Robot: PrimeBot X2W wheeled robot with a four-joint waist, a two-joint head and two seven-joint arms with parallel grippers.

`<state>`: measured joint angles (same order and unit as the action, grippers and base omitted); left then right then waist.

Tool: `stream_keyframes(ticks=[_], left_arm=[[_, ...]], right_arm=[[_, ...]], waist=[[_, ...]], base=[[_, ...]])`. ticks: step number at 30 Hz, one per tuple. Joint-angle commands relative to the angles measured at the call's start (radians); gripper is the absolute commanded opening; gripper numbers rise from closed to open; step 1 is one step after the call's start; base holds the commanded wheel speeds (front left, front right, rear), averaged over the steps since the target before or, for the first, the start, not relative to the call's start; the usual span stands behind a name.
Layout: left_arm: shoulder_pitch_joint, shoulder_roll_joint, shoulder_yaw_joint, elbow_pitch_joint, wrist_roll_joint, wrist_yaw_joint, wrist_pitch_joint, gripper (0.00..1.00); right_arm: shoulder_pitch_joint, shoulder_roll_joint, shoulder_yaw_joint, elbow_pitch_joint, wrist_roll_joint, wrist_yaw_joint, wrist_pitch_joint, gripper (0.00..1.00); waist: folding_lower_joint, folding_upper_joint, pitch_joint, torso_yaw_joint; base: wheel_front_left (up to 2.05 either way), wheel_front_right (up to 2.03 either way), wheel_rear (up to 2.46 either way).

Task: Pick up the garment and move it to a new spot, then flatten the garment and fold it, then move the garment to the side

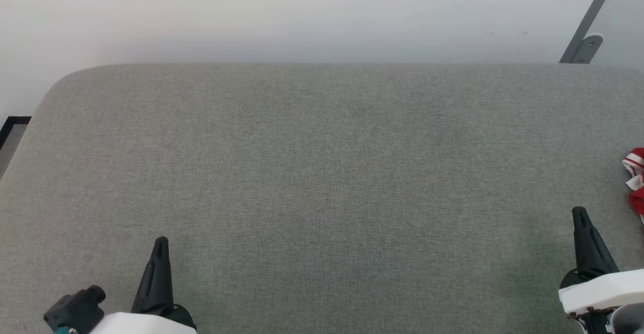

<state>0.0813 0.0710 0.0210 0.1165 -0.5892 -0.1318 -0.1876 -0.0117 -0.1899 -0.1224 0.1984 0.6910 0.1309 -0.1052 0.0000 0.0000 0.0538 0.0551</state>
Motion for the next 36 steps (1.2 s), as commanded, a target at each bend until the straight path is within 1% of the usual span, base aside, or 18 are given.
stream_keyframes(ticks=[1,3,6,7,17,36], left_arm=[[-0.031,0.01,0.0,-0.009,-0.045,0.001,0.006,0.0],[-0.034,0.011,0.0,-0.006,-0.061,0.001,0.01,0.0],[-0.041,0.012,0.0,0.001,-0.108,0.001,0.021,0.0],[-0.047,0.013,0.001,0.005,-0.139,0.001,0.027,0.0],[-0.069,0.016,0.005,0.021,-0.281,0.001,0.06,0.0],[-0.105,0.017,0.015,0.05,-0.51,0.001,0.117,0.0]], right_arm=[[-0.028,-0.002,0.0,-0.011,0.035,0.0,0.01,0.0],[-0.029,0.0,0.0,-0.011,0.049,0.0,0.013,0.0],[-0.033,0.007,0.0,-0.008,0.089,0.0,0.022,0.0],[-0.035,0.011,0.001,-0.006,0.115,0.0,0.029,0.0],[-0.046,0.03,0.002,0.001,0.236,0.0,0.057,0.0],[-0.063,0.062,0.003,0.013,0.435,0.0,0.105,0.0]], waist=[[0.0,0.0,-0.001,-0.001],[0.0,0.0,-0.001,-0.001],[0.0,0.0,-0.003,-0.003],[0.0,0.0,-0.004,-0.004],[0.0,0.0,-0.008,-0.009],[0.0,0.0,-0.018,-0.019]], base=[[0.0,0.0,0.0],[0.0,0.0,0.0],[0.0,0.0,0.0],[0.0,0.0,0.0],[0.0,0.0,0.0],[0.0,0.0,0.0]])
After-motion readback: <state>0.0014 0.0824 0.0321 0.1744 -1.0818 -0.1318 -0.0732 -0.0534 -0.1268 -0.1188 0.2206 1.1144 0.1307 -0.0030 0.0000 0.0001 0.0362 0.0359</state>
